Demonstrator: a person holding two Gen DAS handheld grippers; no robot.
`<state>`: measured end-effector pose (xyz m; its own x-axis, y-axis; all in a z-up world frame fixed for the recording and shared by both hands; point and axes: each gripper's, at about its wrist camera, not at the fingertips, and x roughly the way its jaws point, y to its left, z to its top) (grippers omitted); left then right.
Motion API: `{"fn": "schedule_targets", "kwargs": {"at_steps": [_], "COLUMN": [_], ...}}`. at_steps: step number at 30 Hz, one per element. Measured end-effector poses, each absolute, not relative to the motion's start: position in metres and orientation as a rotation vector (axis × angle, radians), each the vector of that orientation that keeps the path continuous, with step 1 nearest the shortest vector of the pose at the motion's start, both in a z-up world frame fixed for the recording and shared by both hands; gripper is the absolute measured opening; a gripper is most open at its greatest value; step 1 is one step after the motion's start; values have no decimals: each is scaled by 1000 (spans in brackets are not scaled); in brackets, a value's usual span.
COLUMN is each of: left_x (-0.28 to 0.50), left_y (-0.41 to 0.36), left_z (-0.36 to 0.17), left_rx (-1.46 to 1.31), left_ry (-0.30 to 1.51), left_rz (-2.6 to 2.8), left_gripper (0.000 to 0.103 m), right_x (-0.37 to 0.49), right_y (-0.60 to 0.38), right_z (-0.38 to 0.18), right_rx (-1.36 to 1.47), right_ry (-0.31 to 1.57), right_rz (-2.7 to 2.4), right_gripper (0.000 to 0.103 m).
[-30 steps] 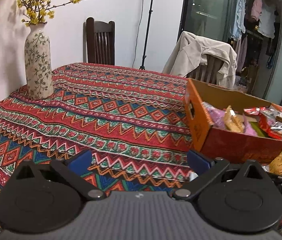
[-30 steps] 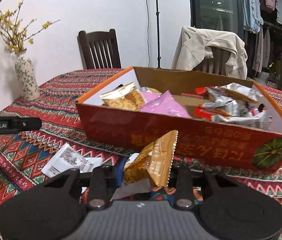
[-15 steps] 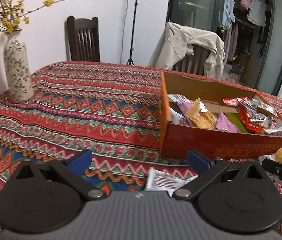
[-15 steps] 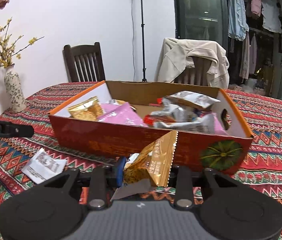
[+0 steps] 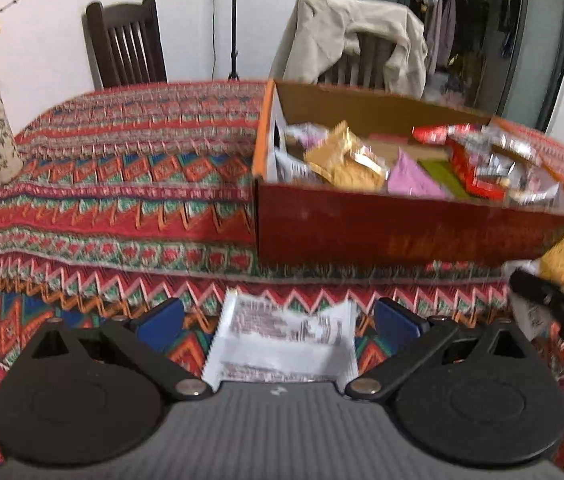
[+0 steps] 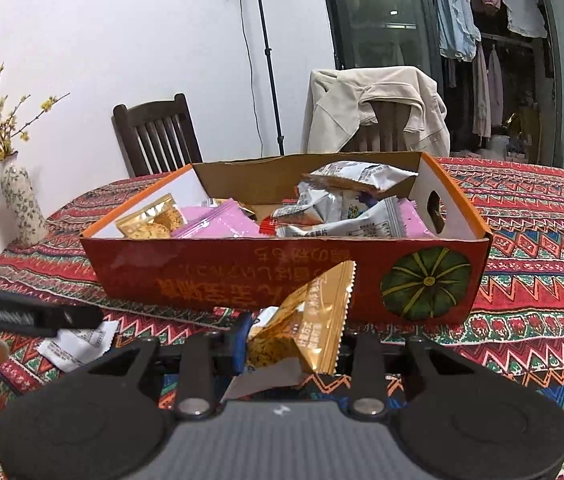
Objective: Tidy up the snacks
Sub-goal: 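Grasp a white sachet with the left gripper while the right holds the gold packet, then carry the white sachet and gold packet into the box and open both grippers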
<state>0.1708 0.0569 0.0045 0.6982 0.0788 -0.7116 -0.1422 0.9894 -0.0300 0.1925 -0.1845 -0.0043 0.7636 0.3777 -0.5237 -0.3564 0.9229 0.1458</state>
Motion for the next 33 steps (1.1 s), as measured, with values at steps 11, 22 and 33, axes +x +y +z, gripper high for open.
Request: {"fn": "schedule_targets", "kwargs": {"at_steps": [11, 22, 33], "left_x": [182, 166, 145], "left_y": [57, 59, 54], "left_z": [-13, -8, 12], "left_rx": [-75, -80, -72], "left_ry": [845, 778, 672], "left_rz": [174, 188, 156], "left_gripper": [103, 58, 54], "right_x": [191, 190, 187], "right_y": [-182, -181, -182], "right_z": [-6, -8, -6], "right_rx": [26, 18, 16], "right_ry": [582, 587, 568], "right_rz": [400, 392, 394], "right_gripper": [32, 33, 33]}}
